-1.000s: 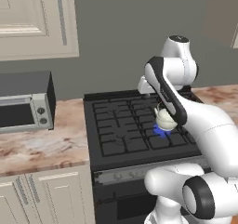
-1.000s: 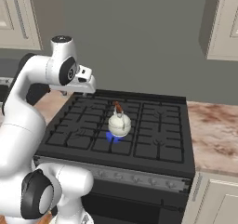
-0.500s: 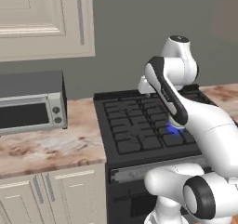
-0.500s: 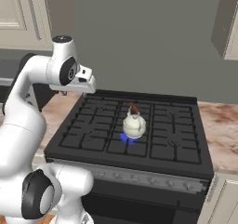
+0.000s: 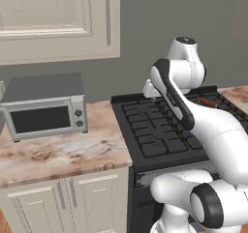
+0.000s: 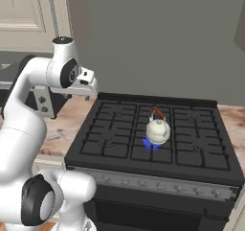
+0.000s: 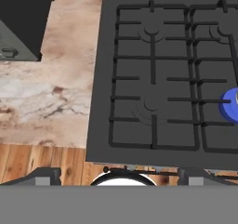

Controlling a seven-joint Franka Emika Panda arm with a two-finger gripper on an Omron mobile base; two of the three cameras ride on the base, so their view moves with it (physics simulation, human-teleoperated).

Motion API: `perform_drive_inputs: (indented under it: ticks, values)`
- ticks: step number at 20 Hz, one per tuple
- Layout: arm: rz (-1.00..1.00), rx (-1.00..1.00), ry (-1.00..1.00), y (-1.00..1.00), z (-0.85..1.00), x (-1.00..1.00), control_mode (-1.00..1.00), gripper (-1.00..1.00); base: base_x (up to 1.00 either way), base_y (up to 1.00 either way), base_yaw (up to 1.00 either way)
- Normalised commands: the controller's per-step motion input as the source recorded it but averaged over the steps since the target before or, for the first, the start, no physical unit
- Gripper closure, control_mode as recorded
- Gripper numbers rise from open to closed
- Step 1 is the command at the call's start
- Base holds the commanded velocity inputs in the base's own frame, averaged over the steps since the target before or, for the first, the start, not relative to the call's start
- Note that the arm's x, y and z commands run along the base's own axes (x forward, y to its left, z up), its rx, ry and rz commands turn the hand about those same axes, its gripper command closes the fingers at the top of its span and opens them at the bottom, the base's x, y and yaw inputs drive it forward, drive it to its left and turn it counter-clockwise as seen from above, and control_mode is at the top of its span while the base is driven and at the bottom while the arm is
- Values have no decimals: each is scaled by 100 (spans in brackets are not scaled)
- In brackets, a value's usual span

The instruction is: Lower the heat of the kettle.

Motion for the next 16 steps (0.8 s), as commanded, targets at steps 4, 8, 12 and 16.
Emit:
perform_drive_inputs:
  ticks: [4, 8, 12, 16]
  values:
    - [0, 0, 0, 0, 0, 0, 100, -100, 25, 9, 0]
    - [0, 0, 0, 0, 0, 0, 100, -100, 34, -1, 2]
    - [0, 0, 0, 0, 0, 0, 100, -100, 34, 0, 1]
    - [0, 0, 0, 0, 0, 0, 100, -100, 24, 0, 0]
